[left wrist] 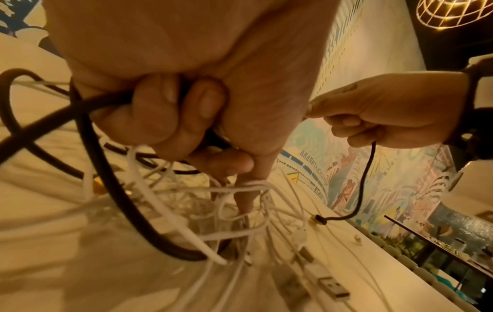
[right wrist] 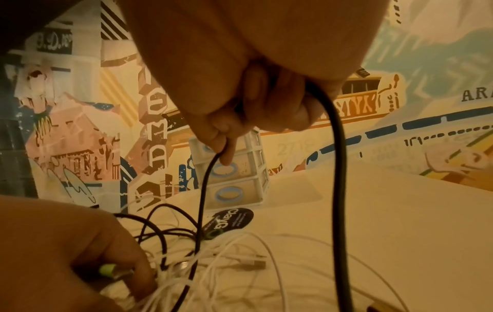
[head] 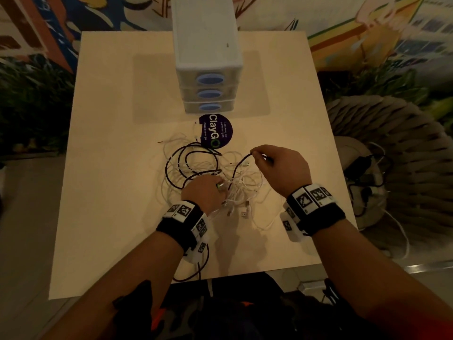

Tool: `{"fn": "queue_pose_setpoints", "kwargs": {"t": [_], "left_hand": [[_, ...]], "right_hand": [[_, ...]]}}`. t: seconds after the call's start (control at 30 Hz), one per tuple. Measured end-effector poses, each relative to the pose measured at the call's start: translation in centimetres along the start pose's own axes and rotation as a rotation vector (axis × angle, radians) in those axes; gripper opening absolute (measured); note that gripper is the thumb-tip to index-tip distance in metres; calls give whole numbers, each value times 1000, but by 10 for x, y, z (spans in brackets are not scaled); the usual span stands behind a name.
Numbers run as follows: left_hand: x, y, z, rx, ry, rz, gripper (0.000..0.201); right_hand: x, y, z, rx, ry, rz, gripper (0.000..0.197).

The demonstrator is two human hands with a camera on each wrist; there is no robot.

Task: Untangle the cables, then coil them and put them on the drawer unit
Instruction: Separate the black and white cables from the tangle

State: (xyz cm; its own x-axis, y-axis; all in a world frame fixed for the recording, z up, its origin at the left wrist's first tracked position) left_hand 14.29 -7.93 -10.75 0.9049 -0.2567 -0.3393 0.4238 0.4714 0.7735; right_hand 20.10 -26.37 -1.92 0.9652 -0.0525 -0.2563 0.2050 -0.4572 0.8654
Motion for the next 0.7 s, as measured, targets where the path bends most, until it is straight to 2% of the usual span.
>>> {"fn": "queue_pose_setpoints", "kwargs": {"t": [0.2,0.33,0.53,0.6,0.7], "left_hand": [[3,-3,-4,-14,8,-8,34],[-4,-3,-6,-66,43,48,28],[-26,16,1,-164,-22,204,16],[-34,13,2,-97,-37,140,9],[-41,-2,-3,26,-11,-93,14]], "right_hand": [[20,-11,5,-87,-46,-8,29],[30,-22,4,-130,-12,-51,30],[40,-40,3,-154,48,-108,30],[43,-44,3,-209,54,-117,31],[44,-48,-2,-241,63,-112,31]]}}
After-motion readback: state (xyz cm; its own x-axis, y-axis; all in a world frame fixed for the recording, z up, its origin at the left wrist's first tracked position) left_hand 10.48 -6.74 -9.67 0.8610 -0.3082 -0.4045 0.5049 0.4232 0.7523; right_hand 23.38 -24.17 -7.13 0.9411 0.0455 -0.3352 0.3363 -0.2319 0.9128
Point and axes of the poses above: each hand's wrist, its own x-axis towards the middle knuckle, its own y-axis out of the back of the hand, z = x × y, the point moved 7 cm from there along x, towards the middle knuckle, and after that the axes turned 15 degrees about -y, right-handed, at the moved point
